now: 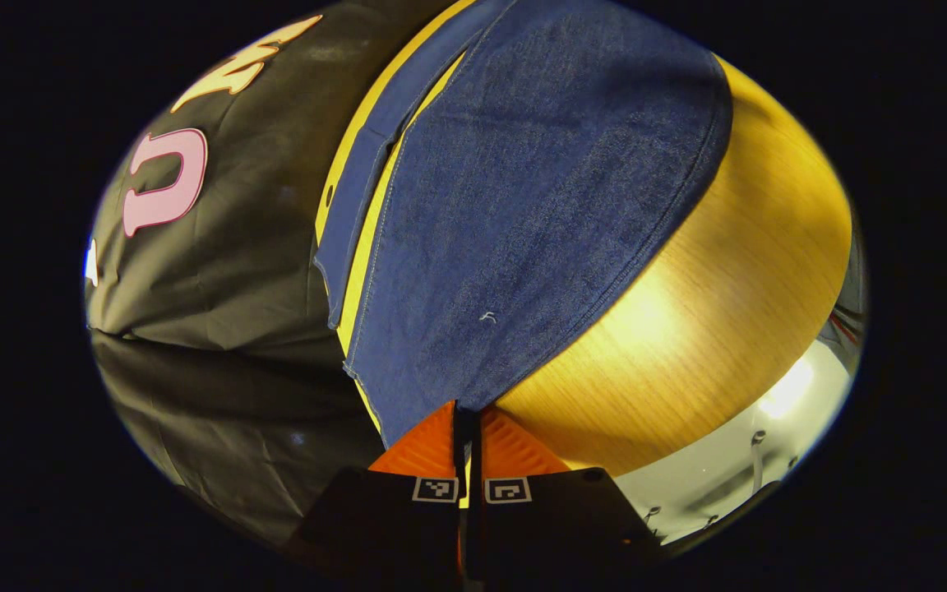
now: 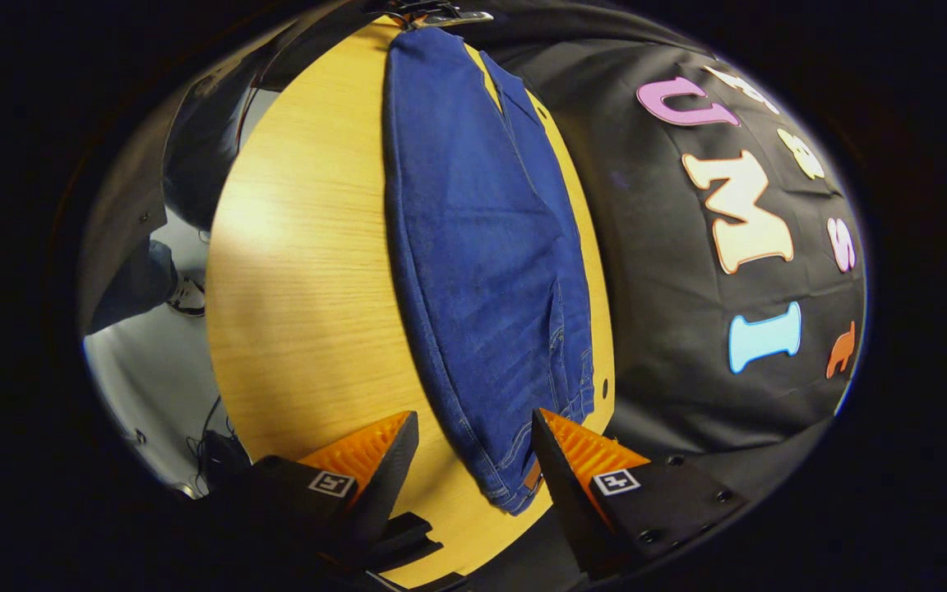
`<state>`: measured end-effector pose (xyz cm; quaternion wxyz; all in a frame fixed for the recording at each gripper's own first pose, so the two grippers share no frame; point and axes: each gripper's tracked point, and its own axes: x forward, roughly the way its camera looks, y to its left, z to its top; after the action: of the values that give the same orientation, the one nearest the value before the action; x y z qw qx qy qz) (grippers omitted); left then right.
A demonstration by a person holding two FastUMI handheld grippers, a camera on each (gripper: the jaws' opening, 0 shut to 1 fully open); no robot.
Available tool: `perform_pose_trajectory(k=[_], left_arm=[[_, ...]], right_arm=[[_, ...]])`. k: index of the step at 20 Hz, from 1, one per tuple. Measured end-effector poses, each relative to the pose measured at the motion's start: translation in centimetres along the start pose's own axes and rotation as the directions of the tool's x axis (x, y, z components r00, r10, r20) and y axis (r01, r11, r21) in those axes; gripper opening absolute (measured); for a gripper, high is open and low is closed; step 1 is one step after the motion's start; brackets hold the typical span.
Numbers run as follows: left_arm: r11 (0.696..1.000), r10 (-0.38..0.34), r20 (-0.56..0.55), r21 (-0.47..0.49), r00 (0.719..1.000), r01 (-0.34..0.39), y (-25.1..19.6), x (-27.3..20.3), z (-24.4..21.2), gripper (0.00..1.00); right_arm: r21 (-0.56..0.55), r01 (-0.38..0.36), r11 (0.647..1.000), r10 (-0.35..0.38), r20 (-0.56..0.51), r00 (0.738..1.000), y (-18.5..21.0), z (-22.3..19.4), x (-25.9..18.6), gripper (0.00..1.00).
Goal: Grasp the waist and the cuffs of the jeans and fold them to make the two legs overlap; first hold the waist and fold one-third of the jeans toward the cuffs, then hold the cuffs and fold the remaining one-third in the same direction to finish folding.
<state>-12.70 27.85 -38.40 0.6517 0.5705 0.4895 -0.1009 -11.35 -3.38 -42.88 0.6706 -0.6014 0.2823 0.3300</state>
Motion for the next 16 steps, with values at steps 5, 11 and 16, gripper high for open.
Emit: perform_pose_trajectory(k=[5, 11, 16], left_arm=[[1.000, -0.007, 0.003, -0.009, 1.000, 0.007, 0.0, -0.1, 0.0, 0.00], [0.998, -0.009, -0.008, -0.068, 1.000, 0.009, 0.3, 0.0, -0.1, 0.00], [0.970, -0.074, -0.027, -0.234, 0.997, 0.066, 2.1, -0.3, 0.3, 0.00]], right_arm=[[-0.001, -0.002, 1.000, 0.002, -0.006, 1.000, 0.8, 0.8, 1.9, 0.62], [0.102, 0.029, 0.994, -0.025, -0.037, 0.999, 1.0, 0.8, 2.3, 0.04], [0.313, 0.201, 0.928, -0.198, -0.043, 0.979, -6.0, 2.7, 0.5, 0.03]])
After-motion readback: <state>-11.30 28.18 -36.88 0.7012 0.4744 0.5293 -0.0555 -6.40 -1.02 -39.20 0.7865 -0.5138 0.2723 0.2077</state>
